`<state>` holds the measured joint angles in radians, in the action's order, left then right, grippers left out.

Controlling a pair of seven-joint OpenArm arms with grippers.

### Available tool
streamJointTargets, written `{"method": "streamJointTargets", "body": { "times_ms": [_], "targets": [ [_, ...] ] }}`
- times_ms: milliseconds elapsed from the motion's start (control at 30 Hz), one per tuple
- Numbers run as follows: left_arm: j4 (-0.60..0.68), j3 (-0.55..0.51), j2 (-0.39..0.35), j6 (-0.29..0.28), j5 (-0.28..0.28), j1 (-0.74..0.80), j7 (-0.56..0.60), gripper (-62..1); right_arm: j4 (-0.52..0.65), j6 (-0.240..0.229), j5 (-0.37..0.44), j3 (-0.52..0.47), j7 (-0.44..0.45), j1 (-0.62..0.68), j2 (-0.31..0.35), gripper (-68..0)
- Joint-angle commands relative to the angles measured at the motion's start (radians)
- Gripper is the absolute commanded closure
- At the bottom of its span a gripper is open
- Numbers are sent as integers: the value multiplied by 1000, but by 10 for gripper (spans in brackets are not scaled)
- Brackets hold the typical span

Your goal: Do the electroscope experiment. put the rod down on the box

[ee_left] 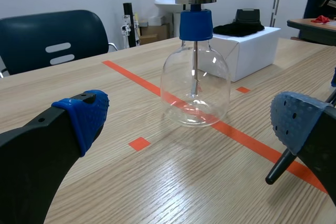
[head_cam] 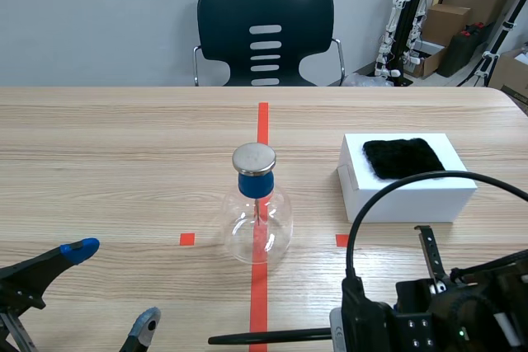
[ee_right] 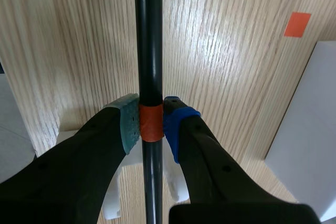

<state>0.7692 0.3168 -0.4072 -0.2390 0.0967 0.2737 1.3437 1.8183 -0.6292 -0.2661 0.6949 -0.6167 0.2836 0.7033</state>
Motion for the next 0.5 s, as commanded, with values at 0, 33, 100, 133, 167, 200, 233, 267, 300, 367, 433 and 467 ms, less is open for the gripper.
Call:
{"method": "streamJointTargets", "body": {
  "times_ms": [0, 33, 100, 133, 167, 200, 233, 267, 300, 367, 433, 467],
  "targets": [
    [11, -1, -1, -3, -6, 0, 21, -623, 15, 0, 16, 0, -16, -18, 0, -11],
    [11, -1, -1, -3, -6, 0, 21, -623, 12, 1, 23, 5, -17, -21, 0, -11],
    [11, -1, -1, -3, -6, 0, 21, -623, 5, 4, 35, 8, -17, -21, -3, -11],
    [11, -1, -1, -3, -6, 0, 21, -623, 0, 5, 35, 8, -18, -21, -7, -11],
    [11, -1, -1, -3, -6, 0, 21, -623, -8, 5, 35, 8, -18, -21, -13, -11],
    [11, -1, -1, -3, -6, 0, 21, -623, -19, 5, 35, 8, -17, -21, -20, -11],
    [11, -1, -1, -3, -6, 0, 21, -623, -30, 5, 35, 8, -16, -21, -27, -11],
    [11, -1, -1, -3, -6, 0, 21, -623, -42, 5, 35, 8, -17, -21, -33, -11],
    [11, -1, -1, -3, -6, 0, 21, -623, -51, 5, 35, 8, -13, -22, -37, -11],
    [11, -1, -1, -3, -6, 0, 21, -623, -70, 6, 35, 9, -9, -33, -45, -11],
    [11, -1, -1, -3, -6, 0, 21, -623, -83, 12, 35, 9, -4, -37, -48, -11],
    [11, -1, -1, -3, -6, 0, 21, -623, -87, 12, 35, 9, 6, -41, -48, -11]
  ]
}}
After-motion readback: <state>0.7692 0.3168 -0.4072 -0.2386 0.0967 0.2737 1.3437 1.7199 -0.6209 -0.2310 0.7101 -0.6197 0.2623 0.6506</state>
